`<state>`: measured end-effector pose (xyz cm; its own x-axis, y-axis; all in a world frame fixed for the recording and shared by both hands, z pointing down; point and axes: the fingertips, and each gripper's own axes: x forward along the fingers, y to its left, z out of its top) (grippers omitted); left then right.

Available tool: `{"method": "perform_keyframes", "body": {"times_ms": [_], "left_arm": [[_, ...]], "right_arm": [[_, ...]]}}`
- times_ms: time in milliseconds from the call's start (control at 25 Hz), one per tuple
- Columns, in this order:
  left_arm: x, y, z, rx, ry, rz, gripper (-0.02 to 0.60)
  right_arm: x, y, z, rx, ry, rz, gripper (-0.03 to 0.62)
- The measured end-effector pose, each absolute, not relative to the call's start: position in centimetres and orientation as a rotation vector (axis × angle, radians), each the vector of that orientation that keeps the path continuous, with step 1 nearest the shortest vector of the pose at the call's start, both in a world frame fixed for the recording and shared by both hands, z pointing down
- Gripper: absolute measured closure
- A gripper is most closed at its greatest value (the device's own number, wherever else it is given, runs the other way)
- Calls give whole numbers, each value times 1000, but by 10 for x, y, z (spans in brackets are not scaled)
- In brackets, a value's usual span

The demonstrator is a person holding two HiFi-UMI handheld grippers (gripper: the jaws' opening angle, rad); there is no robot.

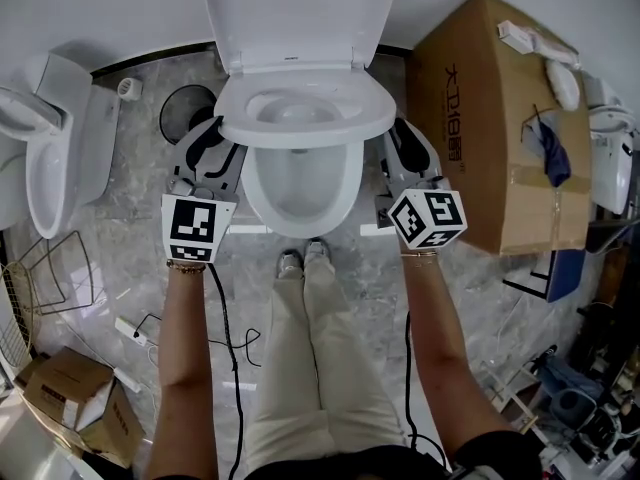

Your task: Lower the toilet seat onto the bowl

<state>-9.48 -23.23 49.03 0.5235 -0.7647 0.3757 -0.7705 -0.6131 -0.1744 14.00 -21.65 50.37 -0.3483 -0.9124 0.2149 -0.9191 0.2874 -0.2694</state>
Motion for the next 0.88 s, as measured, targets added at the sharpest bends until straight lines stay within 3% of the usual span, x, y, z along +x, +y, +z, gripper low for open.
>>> {"method": "perform_keyframes", "body": {"times_ms": [880], "left_arm": [[-94,-192,523,2772,-1301,877,416]], "right_arm": [[137,-175,533,1725,-2374,449,491]]}}
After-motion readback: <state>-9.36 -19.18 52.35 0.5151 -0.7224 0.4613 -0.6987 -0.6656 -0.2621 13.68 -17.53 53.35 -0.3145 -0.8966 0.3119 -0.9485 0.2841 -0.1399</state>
